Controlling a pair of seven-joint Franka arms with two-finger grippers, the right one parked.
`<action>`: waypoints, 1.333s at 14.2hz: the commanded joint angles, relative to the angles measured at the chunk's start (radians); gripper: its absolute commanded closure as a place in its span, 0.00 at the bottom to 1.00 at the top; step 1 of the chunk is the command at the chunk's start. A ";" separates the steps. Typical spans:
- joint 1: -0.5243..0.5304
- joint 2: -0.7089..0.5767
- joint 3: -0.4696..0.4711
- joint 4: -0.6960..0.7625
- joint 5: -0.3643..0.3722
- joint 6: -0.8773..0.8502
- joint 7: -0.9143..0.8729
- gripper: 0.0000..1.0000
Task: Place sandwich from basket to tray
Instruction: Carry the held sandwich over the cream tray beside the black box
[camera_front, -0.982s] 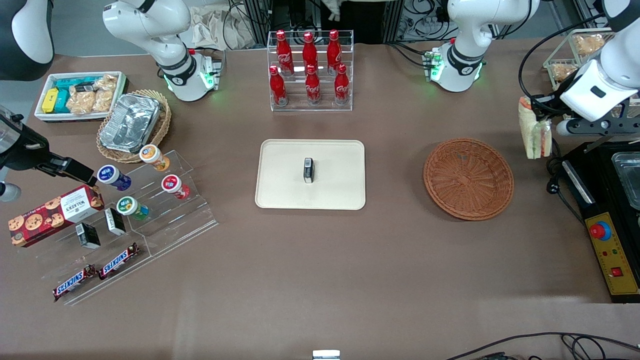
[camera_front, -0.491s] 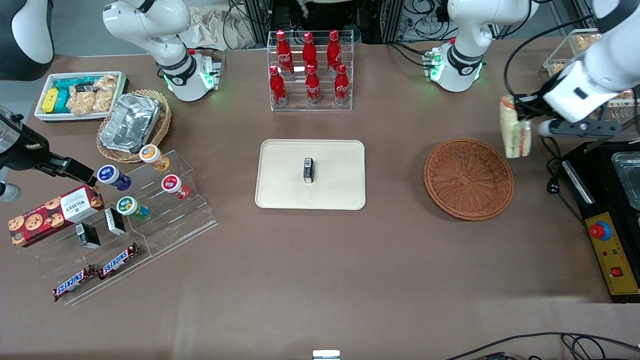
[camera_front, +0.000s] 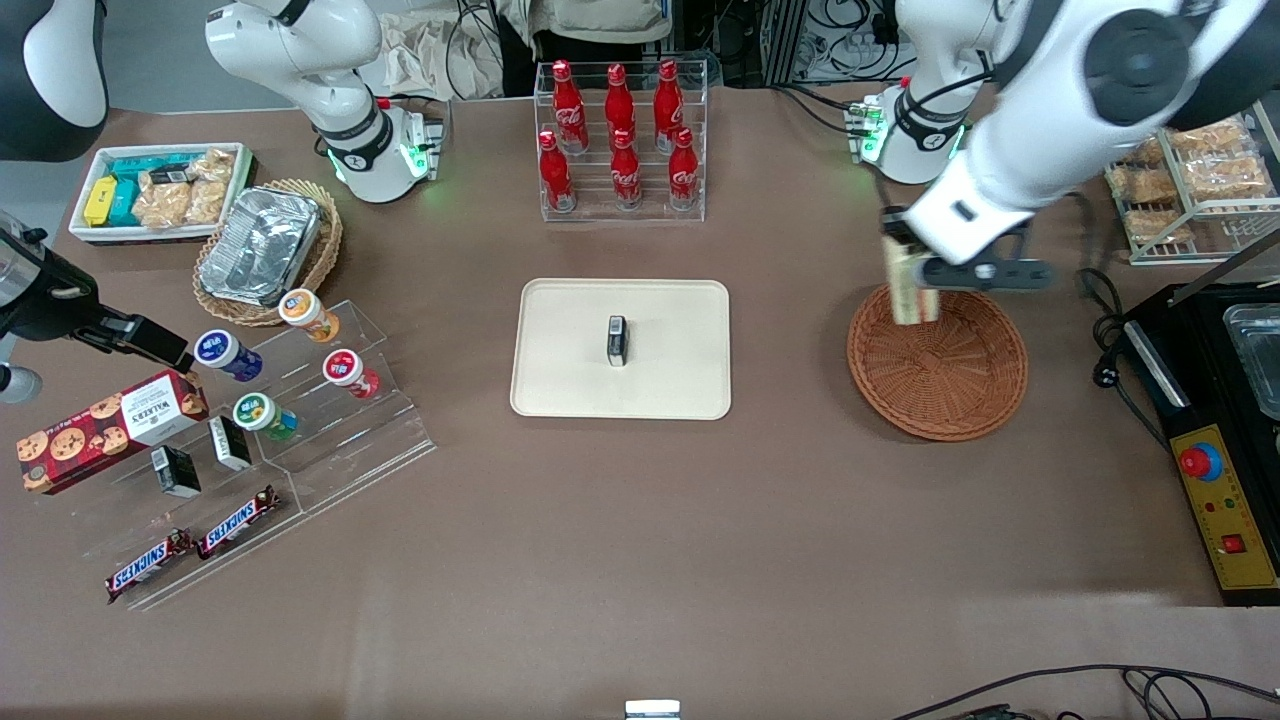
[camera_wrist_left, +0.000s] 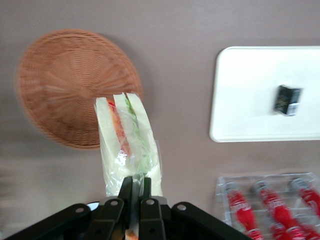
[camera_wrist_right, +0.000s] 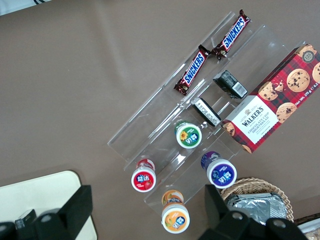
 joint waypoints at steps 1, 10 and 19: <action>-0.097 0.053 0.013 -0.015 -0.050 0.099 -0.124 1.00; -0.345 0.242 0.014 -0.184 -0.032 0.639 -0.354 1.00; -0.411 0.438 0.019 -0.185 0.057 0.874 -0.443 1.00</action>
